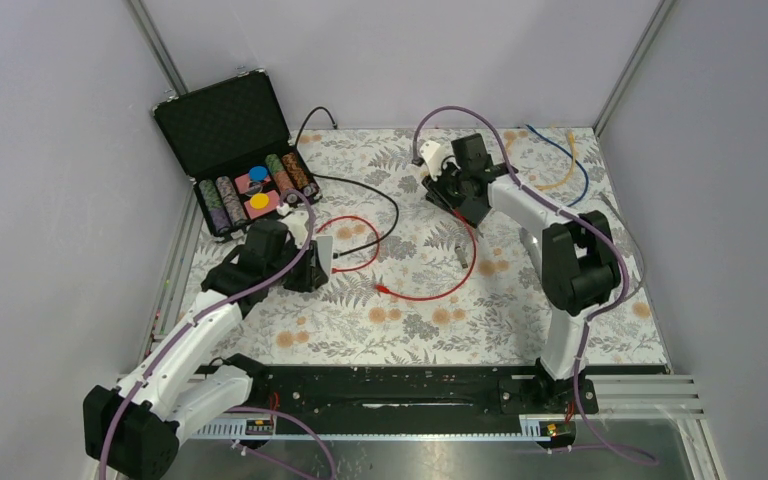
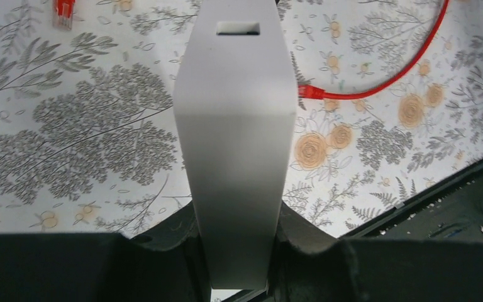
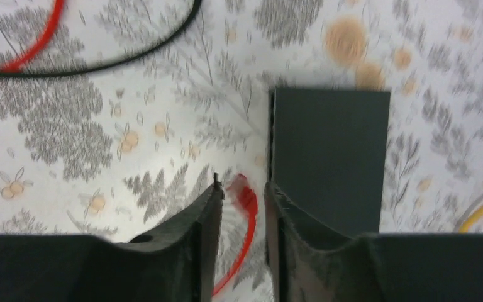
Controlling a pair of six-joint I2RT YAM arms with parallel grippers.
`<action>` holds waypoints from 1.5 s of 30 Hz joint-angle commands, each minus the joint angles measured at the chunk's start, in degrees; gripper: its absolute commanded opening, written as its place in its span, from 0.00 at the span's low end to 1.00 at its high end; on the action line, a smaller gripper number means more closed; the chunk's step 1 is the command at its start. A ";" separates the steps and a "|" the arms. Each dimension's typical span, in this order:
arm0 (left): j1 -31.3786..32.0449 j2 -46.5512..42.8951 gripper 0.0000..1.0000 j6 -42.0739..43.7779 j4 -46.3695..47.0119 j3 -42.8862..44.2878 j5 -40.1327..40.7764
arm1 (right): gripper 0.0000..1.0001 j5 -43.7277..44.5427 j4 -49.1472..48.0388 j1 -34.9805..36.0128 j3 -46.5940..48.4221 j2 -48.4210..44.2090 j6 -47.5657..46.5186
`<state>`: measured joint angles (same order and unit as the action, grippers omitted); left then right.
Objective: Insert the plug into the switch port
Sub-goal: Pick up the connector from the center of the board.
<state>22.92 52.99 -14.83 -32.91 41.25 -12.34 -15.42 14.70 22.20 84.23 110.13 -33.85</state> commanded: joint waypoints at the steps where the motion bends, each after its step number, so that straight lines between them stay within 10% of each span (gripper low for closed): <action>1: -1.94 -1.27 0.00 -1.05 0.98 2.80 5.12 | 0.48 5.63 8.36 -0.50 -1.33 -6.72 2.84; 3: -3.73 -1.29 0.00 -2.51 1.51 2.75 4.34 | 0.59 4.69 11.62 -0.49 -0.99 -9.39 4.62; 7: -5.47 -0.92 0.00 -3.65 1.89 2.39 1.81 | 0.51 -3.55 11.84 0.18 -5.07 -15.74 15.68; 13: -9.38 -2.94 0.00 -7.80 3.71 0.07 -5.02 | 0.49 -8.64 -8.17 8.42 -23.89 -23.72 27.34; 24: -14.04 -5.73 0.00 -8.22 5.00 -3.46 -6.77 | 0.59 2.77 -27.46 25.87 -32.24 -14.73 29.67; 41: -14.05 -6.02 0.00 -7.98 6.45 -4.54 -8.74 | 0.45 8.44 -29.36 29.28 -34.12 -7.30 23.97; 45: -14.04 -6.06 0.00 -7.87 8.25 -5.27 -11.15 | 0.23 7.92 -30.92 29.31 -36.92 -9.26 22.61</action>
<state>9.26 47.72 -22.74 -30.00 36.80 -20.34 -8.43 -14.87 50.70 49.76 102.32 -9.08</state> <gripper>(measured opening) 0.279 0.355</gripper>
